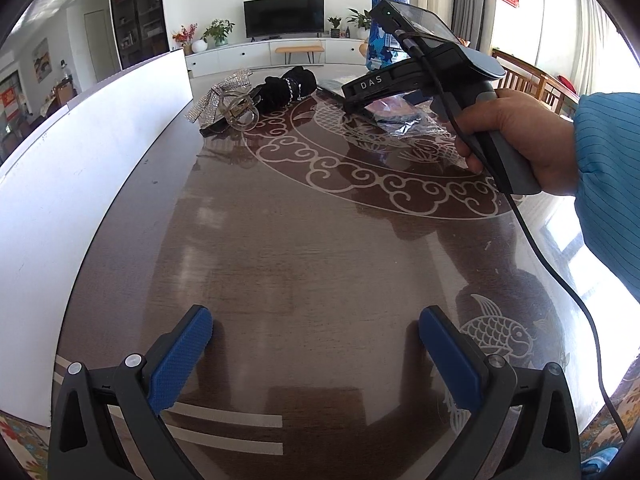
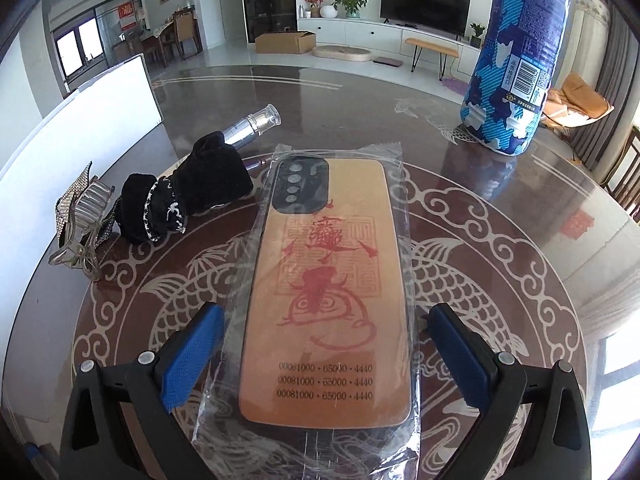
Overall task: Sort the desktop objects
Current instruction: 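Lower right tool onto the bagged phone case and close on it, then move left tool toward the rhinestone bow hair clip while right tool holds the phone case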
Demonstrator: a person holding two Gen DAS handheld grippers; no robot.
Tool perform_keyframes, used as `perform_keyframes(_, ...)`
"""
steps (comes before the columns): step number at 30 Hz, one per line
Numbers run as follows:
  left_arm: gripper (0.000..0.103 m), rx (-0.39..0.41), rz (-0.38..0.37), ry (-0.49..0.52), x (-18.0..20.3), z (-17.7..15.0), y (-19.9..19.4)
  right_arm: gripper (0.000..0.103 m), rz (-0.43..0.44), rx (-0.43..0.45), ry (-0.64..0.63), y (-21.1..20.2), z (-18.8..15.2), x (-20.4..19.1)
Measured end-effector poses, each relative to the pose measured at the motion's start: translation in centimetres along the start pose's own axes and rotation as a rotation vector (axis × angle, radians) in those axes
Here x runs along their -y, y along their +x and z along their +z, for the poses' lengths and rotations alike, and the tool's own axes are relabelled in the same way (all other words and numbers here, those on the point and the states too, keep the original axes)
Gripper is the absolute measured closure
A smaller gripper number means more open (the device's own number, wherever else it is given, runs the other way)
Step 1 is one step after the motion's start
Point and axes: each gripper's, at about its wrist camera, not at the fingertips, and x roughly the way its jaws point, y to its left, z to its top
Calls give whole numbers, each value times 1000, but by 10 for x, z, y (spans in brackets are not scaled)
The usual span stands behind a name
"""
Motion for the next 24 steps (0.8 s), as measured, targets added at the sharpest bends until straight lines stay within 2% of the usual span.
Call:
perform_keyframes(1, 0, 1, 0, 0, 0, -1, 0, 27, -4, 17, 7, -5, -1, 3)
perform_keyframes(7, 0, 4, 4, -1, 1, -1, 0, 27, -2, 33, -1, -27, -30, 15)
perform_keyframes(16, 0, 5, 4, -2, 1, -1, 0, 27, 0, 40, 17, -89, -117, 44)
perform_keyframes(20, 0, 11, 4, -1, 1, -1, 0, 26, 5, 43, 29, -99, -128, 50)
perform_keyframes(24, 0, -33, 2, 1, 0, 3, 1, 26, -14, 38, 15, -98, -127, 47)
